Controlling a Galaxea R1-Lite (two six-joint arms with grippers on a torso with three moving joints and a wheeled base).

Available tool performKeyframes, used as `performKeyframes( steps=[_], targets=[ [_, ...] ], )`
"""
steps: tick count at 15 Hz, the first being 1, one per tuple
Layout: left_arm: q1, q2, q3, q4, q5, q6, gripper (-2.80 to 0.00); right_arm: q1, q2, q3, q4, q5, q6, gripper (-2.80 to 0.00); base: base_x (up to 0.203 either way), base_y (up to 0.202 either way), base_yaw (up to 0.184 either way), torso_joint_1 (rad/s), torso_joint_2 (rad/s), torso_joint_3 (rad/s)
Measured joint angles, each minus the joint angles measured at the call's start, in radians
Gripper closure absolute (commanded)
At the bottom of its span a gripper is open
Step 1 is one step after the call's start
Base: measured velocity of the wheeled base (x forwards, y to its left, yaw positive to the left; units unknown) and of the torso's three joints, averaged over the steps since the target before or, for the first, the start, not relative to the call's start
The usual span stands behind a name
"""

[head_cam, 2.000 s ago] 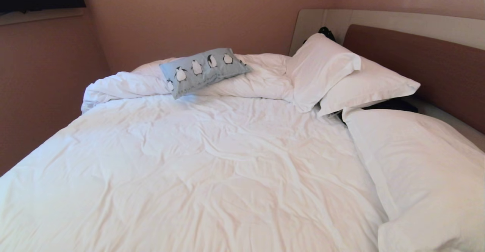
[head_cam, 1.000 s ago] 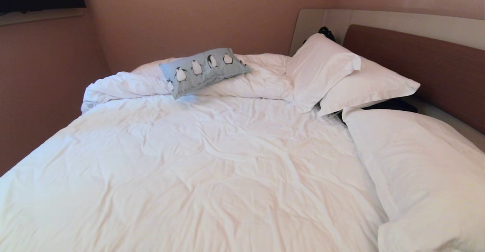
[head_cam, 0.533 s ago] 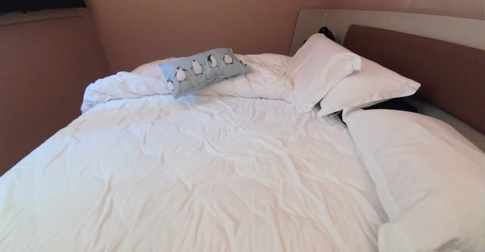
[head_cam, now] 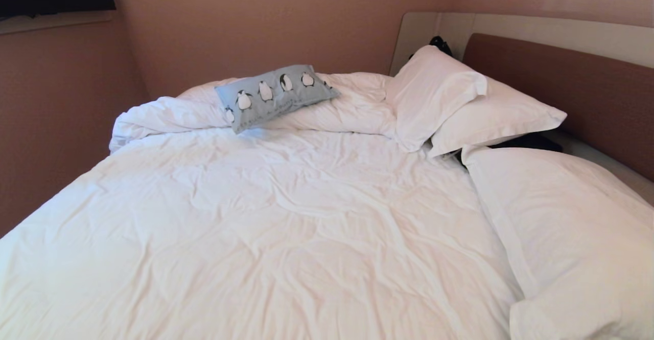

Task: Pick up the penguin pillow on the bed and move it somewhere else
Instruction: Place the pillow at the bedside

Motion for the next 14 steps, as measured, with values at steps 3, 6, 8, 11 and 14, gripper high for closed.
performKeyframes(
  steps=[3,6,8,11,14],
  targets=[
    [0.000,0.000,0.000,0.000,0.000,0.000,0.00,0.003,0.086,-0.055,0.036,-0.017,-0.125,-2.80,0.000,0.000,0.000,0.000,0.00,0.000],
    [0.001,0.000,0.000,0.000,0.000,0.000,0.00,0.024,0.185,-0.190,0.077,-0.025,-0.221,-2.80,0.000,0.000,0.000,0.000,0.00,0.000],
    [0.001,0.000,0.000,0.000,0.000,0.000,0.00,0.041,0.242,-0.289,0.126,-0.035,-0.273,-2.80,0.000,0.000,0.000,0.000,0.00,0.000],
    [0.000,0.000,0.000,0.000,0.000,0.000,0.00,0.082,0.317,-0.419,0.231,-0.066,-0.325,-2.80,0.000,0.000,0.000,0.000,0.00,0.000],
    [0.000,0.000,0.000,0.000,0.000,0.001,0.00,0.127,0.371,-0.478,0.346,-0.095,-0.342,-2.80,0.000,0.000,0.000,0.000,0.00,0.000]
  ],
)
